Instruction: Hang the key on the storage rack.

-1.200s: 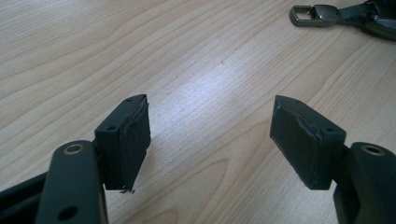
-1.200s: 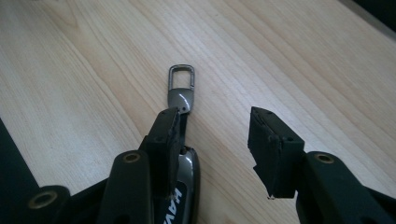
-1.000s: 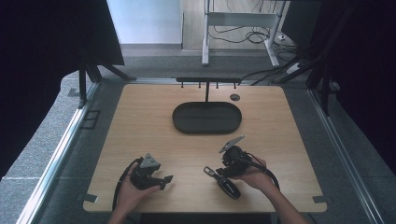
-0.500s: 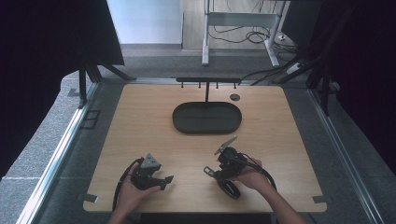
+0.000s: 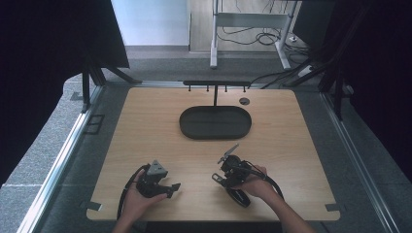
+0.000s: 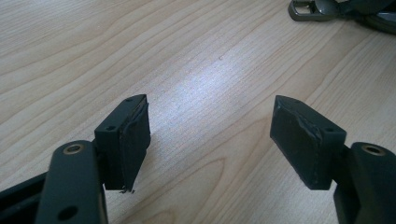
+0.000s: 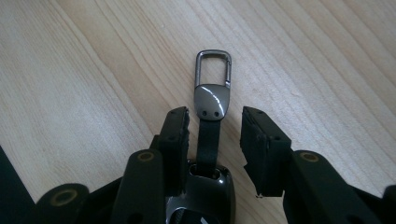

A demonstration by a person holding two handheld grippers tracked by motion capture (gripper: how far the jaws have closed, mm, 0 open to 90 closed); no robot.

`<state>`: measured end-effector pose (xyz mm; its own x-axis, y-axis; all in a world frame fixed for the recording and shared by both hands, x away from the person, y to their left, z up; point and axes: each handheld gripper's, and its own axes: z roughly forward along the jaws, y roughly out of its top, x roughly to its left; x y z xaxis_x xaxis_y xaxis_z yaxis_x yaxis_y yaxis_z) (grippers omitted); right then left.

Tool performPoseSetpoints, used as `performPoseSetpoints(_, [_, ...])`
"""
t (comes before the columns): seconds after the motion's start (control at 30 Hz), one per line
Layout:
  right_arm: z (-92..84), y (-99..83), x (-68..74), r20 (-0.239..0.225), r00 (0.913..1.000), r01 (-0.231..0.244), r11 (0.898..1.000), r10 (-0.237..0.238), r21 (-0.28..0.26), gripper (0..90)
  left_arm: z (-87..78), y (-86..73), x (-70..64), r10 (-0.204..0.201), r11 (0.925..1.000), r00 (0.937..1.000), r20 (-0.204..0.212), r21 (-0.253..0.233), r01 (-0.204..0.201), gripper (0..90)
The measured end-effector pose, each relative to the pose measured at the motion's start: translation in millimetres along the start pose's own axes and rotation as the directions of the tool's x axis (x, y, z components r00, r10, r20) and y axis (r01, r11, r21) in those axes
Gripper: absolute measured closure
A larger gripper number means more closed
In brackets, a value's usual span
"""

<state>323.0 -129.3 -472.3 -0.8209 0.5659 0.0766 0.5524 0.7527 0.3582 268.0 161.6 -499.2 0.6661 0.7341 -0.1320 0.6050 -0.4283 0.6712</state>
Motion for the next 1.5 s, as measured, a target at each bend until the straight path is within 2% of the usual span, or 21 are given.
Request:
performPoseSetpoints(0.5, [8.8, 0.9, 1.0, 0.013, 0.9999, -0.006, 0.998, 0.005, 0.055, 67.1, 0.6, 0.0, 0.2, 0.001, 1.0000, 1.0000, 0.000, 0.004, -0.001, 29.3])
performPoseSetpoints(0.73, [9.3, 1.9, 0.7, 0.014, 0.9999, -0.005, 0.998, 0.004, 0.065, 69.5, 1.6, -0.4, 0.8, 0.002, 0.9999, 1.0000, 0.002, 0.010, -0.002, 29.2])
performPoseSetpoints(1.03, [10.1, 3.9, 4.7, 0.055, 0.9985, -0.003, 0.997, -0.001, 0.078, 72.5, 0.2, -0.2, 0.3, -0.007, 1.0000, 1.0000, 0.006, -0.001, 0.007, 29.2])
performPoseSetpoints(1.3, [10.4, 5.1, 8.2, 0.083, 0.9963, -0.031, 0.995, 0.024, 0.090, 73.8, 0.4, -0.2, 0.1, -0.007, 1.0000, 1.0000, 0.005, 0.000, 0.007, 29.2])
performPoseSetpoints(1.5, [10.4, 4.3, 8.1, 0.076, 0.9965, -0.041, 0.995, 0.034, 0.086, 76.0, 0.8, -0.1, 0.2, -0.001, 1.0000, 1.0000, 0.007, 0.002, 0.001, 29.2])
